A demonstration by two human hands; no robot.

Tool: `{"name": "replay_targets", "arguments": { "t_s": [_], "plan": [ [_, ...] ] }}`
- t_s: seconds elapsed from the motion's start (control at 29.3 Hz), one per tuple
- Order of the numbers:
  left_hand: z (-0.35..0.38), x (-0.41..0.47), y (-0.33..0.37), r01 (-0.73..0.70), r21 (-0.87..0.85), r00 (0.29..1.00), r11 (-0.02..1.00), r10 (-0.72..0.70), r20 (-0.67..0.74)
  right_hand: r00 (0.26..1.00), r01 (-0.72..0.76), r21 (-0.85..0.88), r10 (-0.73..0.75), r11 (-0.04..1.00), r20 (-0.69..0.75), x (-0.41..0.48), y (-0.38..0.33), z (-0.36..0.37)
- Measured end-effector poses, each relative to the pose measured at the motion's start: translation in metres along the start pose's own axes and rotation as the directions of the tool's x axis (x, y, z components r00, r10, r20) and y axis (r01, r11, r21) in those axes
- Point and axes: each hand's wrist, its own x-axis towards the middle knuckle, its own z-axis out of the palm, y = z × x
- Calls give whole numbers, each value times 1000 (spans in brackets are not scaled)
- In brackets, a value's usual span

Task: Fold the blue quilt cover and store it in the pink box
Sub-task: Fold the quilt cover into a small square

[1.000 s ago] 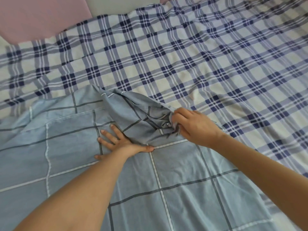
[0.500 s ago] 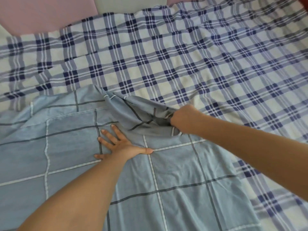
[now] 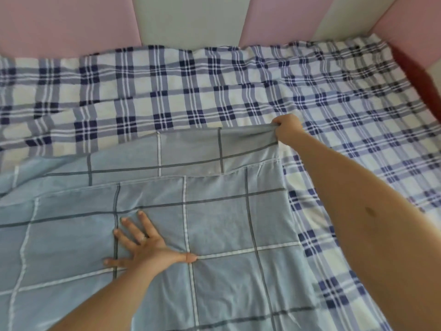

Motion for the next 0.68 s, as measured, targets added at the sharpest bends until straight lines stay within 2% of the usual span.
{"name": "replay_targets", "arguments": {
  "t_s": [0.07, 0.14, 0.17, 0.21, 0.24, 0.27, 0.31, 0.34, 0.38, 0.41, 0.44, 0.48, 0.51, 0.55, 0.58, 0.62, 0.65, 0.68],
  "plan": [
    [1, 4, 4, 2, -14, 1000, 1000, -2, 5, 992, -85, 176, 100, 981, -74, 11, 0, 0],
    [2, 2, 7, -14, -14, 1000, 1000, 14, 0, 971, -131, 424, 203, 896, -129, 18, -3, -3],
    [3, 3, 6, -5, -15, 1000, 1000, 5, 13, 954, -119, 581, 256, 805, -159, 21, -6, 0],
    [2, 3, 8, -8, -20, 1000, 1000, 8, 17, 925, -84, 737, 327, 671, -192, 21, -11, -2],
    [3, 3, 7, -5, -29, 1000, 1000, 6, 23, 898, -31, 814, 374, 581, -233, 18, -17, 3],
    [3, 2, 8, -10, -32, 1000, 999, 11, 26, 874, 28, 773, 360, 634, -326, 11, -19, 6],
    [2, 2, 6, -9, -35, 999, 999, 10, 32, 860, 61, 619, 274, 783, -431, -1, -22, 18],
    [1, 2, 6, -12, -41, 999, 999, 14, 30, 846, 140, 375, 85, 917, -526, -16, -21, 30],
    [1, 1, 5, -9, -46, 999, 999, 11, 33, 843, 268, 131, -167, 954, -511, -34, -21, 48],
    [0, 2, 4, -11, -47, 999, 999, 13, 29, 825, 447, -105, -455, 888, -337, -54, -20, 69],
    [-1, 2, 5, -17, -52, 999, 999, 18, 26, 715, 660, -284, -697, 695, -45, -73, -17, 90],
    [-1, 3, 4, -12, -52, 1000, 999, 14, 23, 543, 815, -399, -794, 419, 275, -84, -9, 111],
    [-2, 3, 6, -12, -58, 1000, 998, 14, 22, 425, 868, -455, -769, 197, 478, -83, 2, 122],
    [-1, 3, 4, -7, -60, 1000, 998, 8, 27, 449, 865, -469, -692, 177, 566, -78, 11, 129],
    [-2, 2, 5, -8, -57, 1000, 998, 10, 29, 601, 788, -526, -582, 319, 548, -66, 17, 127],
    [0, 2, 4, -9, -55, 1000, 998, 10, 29, 778, 629, -569, -441, 531, 448, -53, 25, 124],
    [1, 4, 3, -12, -56, 999, 998, 14, 30, 895, 441, -579, -283, 686, 345, -39, 27, 122],
    [1, 5, 3, -21, -47, 999, 999, 22, 27, 946, 301, -563, -168, 770, 276, -29, 26, 118]
  ]
}}
